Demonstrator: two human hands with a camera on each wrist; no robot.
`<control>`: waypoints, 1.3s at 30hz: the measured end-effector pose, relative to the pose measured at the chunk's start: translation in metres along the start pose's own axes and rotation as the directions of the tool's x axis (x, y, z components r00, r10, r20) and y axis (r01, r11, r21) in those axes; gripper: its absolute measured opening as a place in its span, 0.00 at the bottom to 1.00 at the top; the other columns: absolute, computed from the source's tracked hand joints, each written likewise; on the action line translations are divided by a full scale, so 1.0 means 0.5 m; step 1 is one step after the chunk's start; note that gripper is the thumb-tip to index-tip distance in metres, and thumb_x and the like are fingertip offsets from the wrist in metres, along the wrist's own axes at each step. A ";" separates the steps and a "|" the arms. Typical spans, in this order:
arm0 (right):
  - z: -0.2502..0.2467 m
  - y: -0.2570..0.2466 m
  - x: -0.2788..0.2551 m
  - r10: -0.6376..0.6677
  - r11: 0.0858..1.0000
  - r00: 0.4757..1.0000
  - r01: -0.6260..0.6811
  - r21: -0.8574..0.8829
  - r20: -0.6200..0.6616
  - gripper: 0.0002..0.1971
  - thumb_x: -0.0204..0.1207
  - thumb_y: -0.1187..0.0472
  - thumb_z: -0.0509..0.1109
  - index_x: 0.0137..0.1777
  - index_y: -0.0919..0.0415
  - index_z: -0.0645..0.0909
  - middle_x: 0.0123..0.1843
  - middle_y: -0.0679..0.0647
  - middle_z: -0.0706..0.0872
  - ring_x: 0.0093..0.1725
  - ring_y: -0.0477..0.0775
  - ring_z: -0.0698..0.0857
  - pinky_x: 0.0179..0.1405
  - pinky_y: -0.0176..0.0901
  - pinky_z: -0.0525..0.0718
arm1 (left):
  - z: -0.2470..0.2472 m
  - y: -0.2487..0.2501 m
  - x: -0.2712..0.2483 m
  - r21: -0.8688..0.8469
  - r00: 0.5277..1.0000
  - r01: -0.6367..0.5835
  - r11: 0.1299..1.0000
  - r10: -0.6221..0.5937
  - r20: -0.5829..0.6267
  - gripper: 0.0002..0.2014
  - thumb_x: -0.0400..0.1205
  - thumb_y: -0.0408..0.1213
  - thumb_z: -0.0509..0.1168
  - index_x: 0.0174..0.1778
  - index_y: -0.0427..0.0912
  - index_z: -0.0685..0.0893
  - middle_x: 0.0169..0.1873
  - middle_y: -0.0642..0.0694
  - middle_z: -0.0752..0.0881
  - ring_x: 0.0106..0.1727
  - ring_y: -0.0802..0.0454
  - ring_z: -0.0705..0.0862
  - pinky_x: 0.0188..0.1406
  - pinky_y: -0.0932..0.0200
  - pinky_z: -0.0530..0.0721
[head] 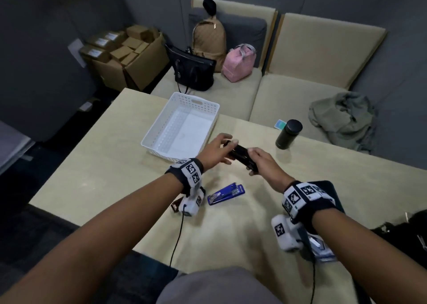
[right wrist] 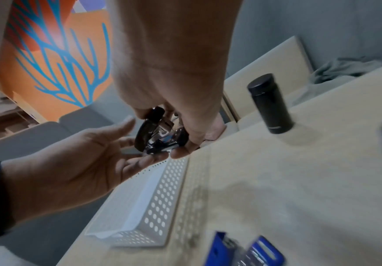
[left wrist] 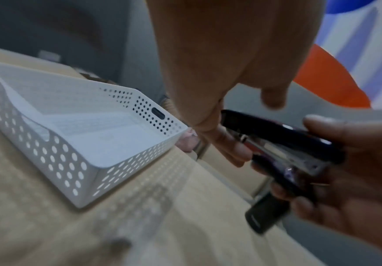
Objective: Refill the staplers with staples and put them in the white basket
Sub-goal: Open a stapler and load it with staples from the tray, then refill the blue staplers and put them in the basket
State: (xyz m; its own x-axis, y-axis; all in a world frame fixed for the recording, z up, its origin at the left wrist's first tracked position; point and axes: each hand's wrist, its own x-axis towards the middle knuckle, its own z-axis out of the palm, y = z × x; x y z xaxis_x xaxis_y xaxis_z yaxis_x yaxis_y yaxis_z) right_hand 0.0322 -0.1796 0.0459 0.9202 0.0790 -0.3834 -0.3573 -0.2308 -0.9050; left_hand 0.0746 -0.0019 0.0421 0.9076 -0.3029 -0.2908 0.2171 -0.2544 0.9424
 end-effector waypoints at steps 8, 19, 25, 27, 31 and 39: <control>0.125 -0.127 0.183 -0.011 0.998 1.000 0.011 -0.055 0.003 0.10 0.82 0.49 0.64 0.58 0.53 0.77 0.59 0.60 0.85 0.56 0.60 0.86 0.56 0.57 0.88 | -0.182 0.022 0.118 -0.494 0.954 0.161 0.855 -0.263 -0.143 0.19 0.81 0.30 0.71 0.65 0.39 0.72 0.58 0.34 0.81 0.46 0.42 0.88 0.37 0.55 0.92; 0.169 -0.147 0.335 0.132 0.929 0.991 -0.113 -0.352 0.028 0.28 0.78 0.59 0.69 0.78 0.56 0.67 0.77 0.59 0.74 0.71 0.58 0.77 0.68 0.49 0.76 | -0.327 -0.122 0.340 -0.380 0.774 0.271 0.885 -0.435 -0.461 0.24 0.81 0.34 0.71 0.69 0.37 0.69 0.68 0.33 0.78 0.64 0.35 0.84 0.44 0.47 0.90; 0.165 -0.116 0.379 0.142 0.913 0.989 -0.117 -0.391 0.037 0.29 0.77 0.62 0.70 0.77 0.58 0.67 0.77 0.58 0.74 0.74 0.59 0.75 0.64 0.45 0.75 | -0.296 -0.157 0.427 -0.332 0.785 0.284 0.899 -0.417 -0.459 0.24 0.81 0.35 0.70 0.70 0.39 0.69 0.56 0.38 0.80 0.42 0.43 0.85 0.50 0.41 0.89; 0.169 -0.111 0.382 0.122 0.933 0.992 -0.102 -0.345 0.039 0.28 0.77 0.65 0.70 0.76 0.59 0.69 0.73 0.58 0.77 0.71 0.58 0.78 0.59 0.42 0.75 | -0.283 -0.159 0.437 -0.241 0.773 0.317 0.917 -0.397 -0.495 0.26 0.81 0.41 0.70 0.71 0.40 0.69 0.59 0.37 0.83 0.46 0.40 0.86 0.58 0.43 0.87; 0.172 -0.103 0.390 0.090 0.957 0.996 -0.081 -0.280 0.023 0.24 0.76 0.68 0.69 0.73 0.61 0.75 0.66 0.58 0.83 0.58 0.51 0.82 0.55 0.39 0.78 | -0.276 -0.164 0.450 0.145 0.810 0.405 0.903 -0.281 -0.514 0.29 0.80 0.52 0.69 0.72 0.38 0.73 0.65 0.38 0.81 0.64 0.38 0.83 0.62 0.51 0.80; 0.128 -0.063 0.349 0.138 0.923 0.988 -0.103 -0.372 0.069 0.21 0.77 0.66 0.69 0.70 0.62 0.80 0.64 0.55 0.87 0.65 0.53 0.84 0.68 0.41 0.77 | -0.278 -0.137 0.410 0.219 0.796 0.406 0.887 -0.226 -0.562 0.33 0.84 0.49 0.63 0.80 0.34 0.63 0.73 0.33 0.75 0.71 0.34 0.78 0.66 0.47 0.77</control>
State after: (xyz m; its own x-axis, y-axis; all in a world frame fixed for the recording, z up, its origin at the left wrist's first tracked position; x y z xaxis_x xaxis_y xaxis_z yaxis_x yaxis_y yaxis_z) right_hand 0.1940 -0.0963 -0.0043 0.8487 0.1136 -0.5166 -0.3647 -0.5818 -0.7270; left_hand 0.2957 0.0812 -0.0591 0.8752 0.3324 -0.3516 0.4827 -0.5500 0.6816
